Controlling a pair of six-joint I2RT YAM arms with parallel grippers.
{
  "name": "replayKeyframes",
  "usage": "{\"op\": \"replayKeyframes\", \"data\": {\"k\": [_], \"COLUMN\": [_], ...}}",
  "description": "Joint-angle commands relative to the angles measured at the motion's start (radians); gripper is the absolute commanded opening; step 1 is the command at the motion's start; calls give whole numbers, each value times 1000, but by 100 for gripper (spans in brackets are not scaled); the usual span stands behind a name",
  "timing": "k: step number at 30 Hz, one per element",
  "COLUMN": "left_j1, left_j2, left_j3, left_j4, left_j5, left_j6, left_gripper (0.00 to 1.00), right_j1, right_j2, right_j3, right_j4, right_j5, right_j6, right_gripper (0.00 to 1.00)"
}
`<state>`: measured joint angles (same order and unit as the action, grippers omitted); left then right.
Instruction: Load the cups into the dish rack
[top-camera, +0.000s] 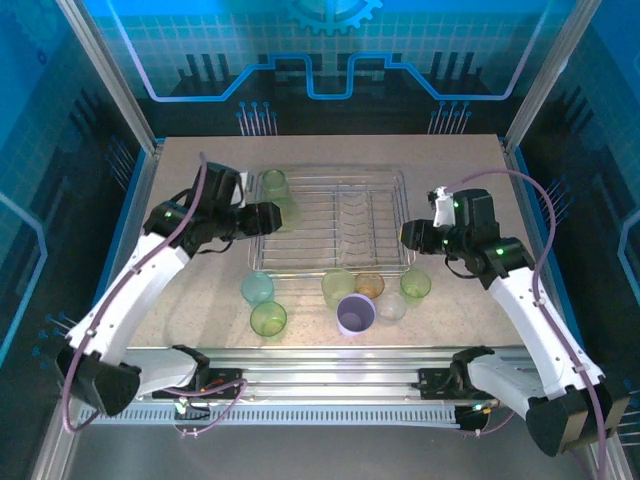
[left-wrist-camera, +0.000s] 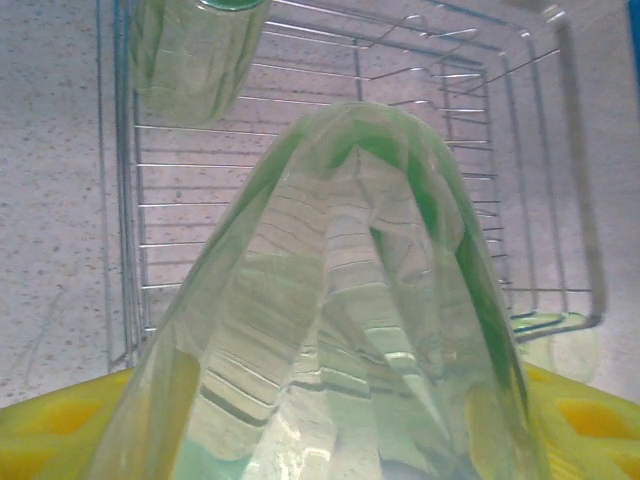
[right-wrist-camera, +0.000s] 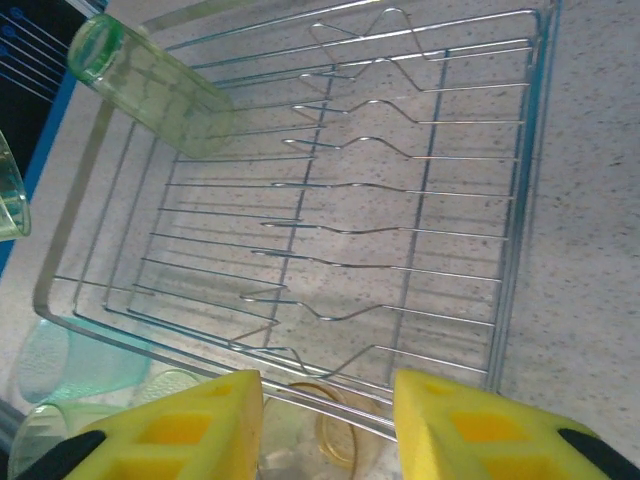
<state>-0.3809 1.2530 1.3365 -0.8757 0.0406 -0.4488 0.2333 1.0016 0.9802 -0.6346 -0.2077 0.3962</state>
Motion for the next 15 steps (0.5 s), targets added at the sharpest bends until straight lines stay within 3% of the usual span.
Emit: {"op": "replayKeyframes", "data": {"k": [1,15], "left_j1": [-36,-56], "left_j2": [90,404], "left_j3": [107,308], "left_j4": [-106,-235], "left_j5": [-133,-241], "left_j6": [65,116], "left_gripper": [13,16], "right_j1": [-17,-29], "right_j2": [-14,-12], "right_j3": [-14,-44], "right_j4": [-53,-21], "right_j5": [44,34], "right_j6": [-46,-54], "right_gripper": [39,40]}}
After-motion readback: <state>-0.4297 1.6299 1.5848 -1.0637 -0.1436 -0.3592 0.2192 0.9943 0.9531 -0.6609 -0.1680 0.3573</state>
